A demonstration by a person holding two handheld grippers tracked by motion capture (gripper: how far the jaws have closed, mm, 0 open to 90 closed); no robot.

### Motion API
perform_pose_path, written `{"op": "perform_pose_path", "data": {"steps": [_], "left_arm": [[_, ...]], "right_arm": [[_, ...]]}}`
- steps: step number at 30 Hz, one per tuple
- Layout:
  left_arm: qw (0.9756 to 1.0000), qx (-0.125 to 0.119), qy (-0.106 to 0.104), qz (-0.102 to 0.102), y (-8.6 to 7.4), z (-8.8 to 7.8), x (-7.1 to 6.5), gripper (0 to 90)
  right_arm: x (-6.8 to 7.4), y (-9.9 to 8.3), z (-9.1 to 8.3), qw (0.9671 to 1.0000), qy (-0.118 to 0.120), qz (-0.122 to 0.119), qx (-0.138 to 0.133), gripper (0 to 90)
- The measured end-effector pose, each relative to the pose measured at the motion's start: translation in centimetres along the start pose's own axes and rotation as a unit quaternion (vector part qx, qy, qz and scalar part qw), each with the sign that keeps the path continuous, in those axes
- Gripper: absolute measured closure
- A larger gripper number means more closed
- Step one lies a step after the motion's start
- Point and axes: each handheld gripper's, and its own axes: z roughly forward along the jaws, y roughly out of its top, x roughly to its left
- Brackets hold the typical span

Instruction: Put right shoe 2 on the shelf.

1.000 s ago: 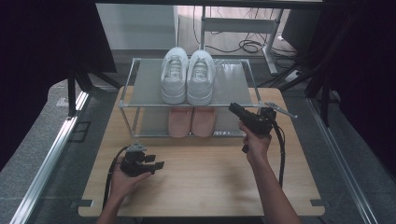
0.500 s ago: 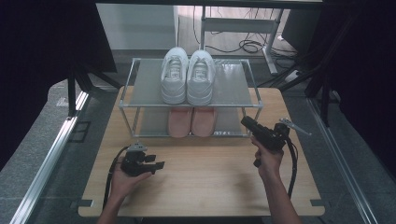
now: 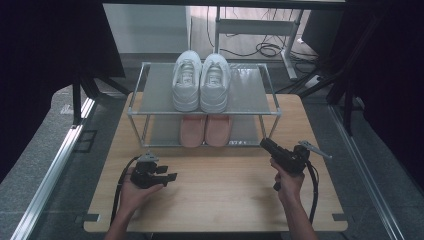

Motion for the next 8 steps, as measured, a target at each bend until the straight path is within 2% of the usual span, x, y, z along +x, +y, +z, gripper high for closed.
{"op": "perform_pose_path", "data": {"steps": [8], "left_arm": [[1.0, -0.001, 0.0, -0.003, 0.01, -0.06, 0.14, 46.7]], "right_arm": [[0.14, -0.19, -0.27, 1.0, -0.004, -0.007, -0.005, 64.3]]}}
